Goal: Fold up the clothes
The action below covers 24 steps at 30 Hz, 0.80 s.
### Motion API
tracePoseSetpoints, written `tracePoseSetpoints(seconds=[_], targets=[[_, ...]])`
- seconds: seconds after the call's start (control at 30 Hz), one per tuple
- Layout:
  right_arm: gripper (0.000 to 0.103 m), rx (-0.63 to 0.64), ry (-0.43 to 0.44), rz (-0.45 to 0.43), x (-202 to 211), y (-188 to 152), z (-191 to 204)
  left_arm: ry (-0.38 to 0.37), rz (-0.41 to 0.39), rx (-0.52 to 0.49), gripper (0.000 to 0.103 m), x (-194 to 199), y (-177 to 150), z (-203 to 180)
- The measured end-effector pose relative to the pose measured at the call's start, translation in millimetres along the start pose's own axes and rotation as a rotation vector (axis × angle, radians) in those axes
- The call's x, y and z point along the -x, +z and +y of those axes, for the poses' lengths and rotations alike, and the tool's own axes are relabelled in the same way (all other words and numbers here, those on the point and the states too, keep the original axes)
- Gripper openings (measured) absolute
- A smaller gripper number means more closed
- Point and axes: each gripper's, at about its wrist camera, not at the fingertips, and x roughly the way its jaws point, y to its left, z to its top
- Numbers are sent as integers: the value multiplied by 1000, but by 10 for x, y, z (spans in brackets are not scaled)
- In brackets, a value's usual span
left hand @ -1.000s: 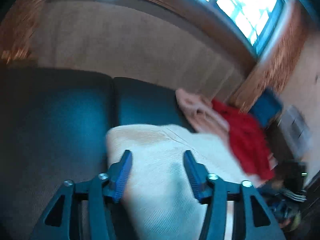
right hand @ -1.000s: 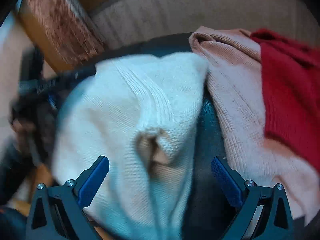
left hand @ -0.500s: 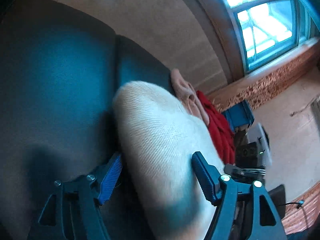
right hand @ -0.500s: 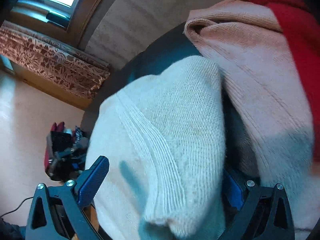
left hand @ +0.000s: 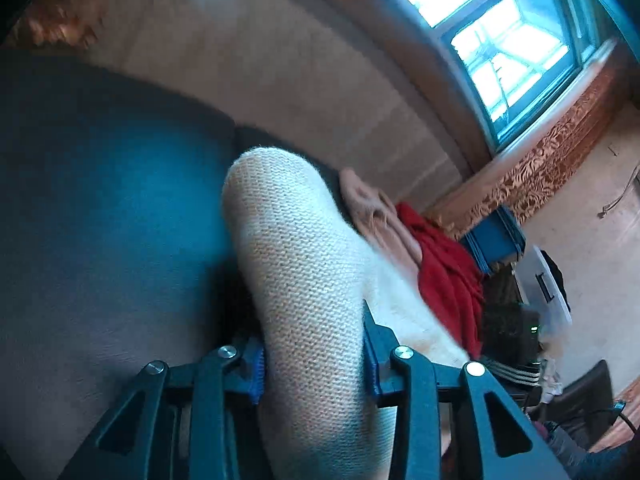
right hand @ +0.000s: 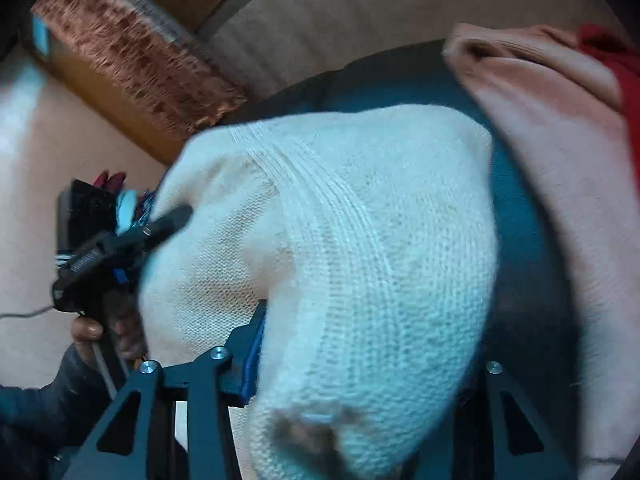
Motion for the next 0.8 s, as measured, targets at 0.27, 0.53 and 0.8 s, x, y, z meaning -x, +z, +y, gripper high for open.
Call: tracePoseSetpoints(seconds=[0.27,0.53,0.8], targets=[[42,163,301,-52,-417,282,1349,161,-344,-95,36,1857,289,-94],[41,495,548,-119,-665,1293,3590,334,-722,35,36,4051,985,422],[43,631,323,106,-2214,1763,4948,534,-586,590,39,4414,1129,2592]])
